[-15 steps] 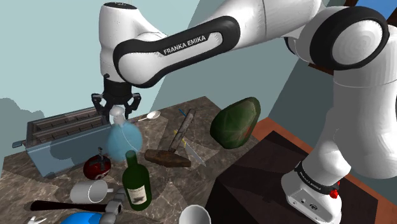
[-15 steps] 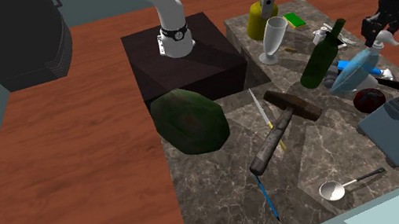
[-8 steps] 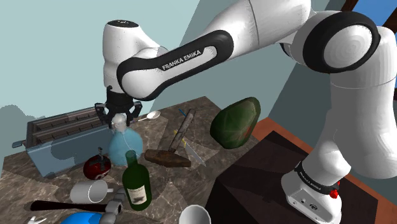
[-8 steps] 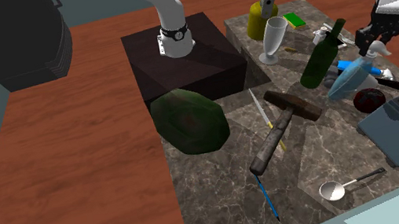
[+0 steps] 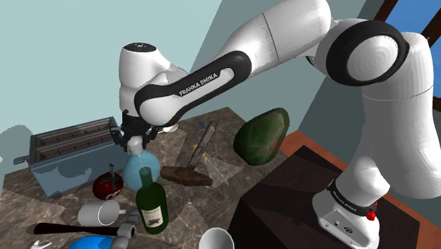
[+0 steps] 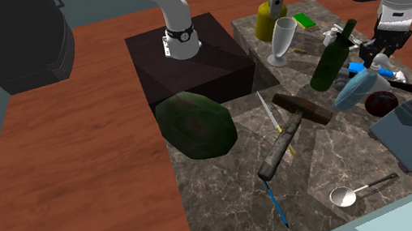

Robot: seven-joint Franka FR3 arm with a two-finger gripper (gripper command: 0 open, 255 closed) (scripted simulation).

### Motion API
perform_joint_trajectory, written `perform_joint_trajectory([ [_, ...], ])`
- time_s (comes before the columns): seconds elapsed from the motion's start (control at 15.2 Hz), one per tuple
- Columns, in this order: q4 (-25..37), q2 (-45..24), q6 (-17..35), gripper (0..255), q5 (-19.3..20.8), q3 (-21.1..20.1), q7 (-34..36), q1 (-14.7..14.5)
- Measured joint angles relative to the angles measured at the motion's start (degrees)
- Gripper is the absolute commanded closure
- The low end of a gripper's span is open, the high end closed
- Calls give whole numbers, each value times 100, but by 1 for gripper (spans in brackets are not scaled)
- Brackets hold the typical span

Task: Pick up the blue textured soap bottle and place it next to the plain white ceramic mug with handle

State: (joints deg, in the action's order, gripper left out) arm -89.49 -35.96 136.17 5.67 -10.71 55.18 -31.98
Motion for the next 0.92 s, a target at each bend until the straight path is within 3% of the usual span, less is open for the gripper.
perform_joint_trajectory([
  [0.66, -55, -184, 249, 255, 38, 31, 21, -21],
  [0.73, -57, -183, 251, 0, 38, 31, 22, -21],
  [0.92, -59, -186, 252, 0, 38, 30, 23, -24],
])
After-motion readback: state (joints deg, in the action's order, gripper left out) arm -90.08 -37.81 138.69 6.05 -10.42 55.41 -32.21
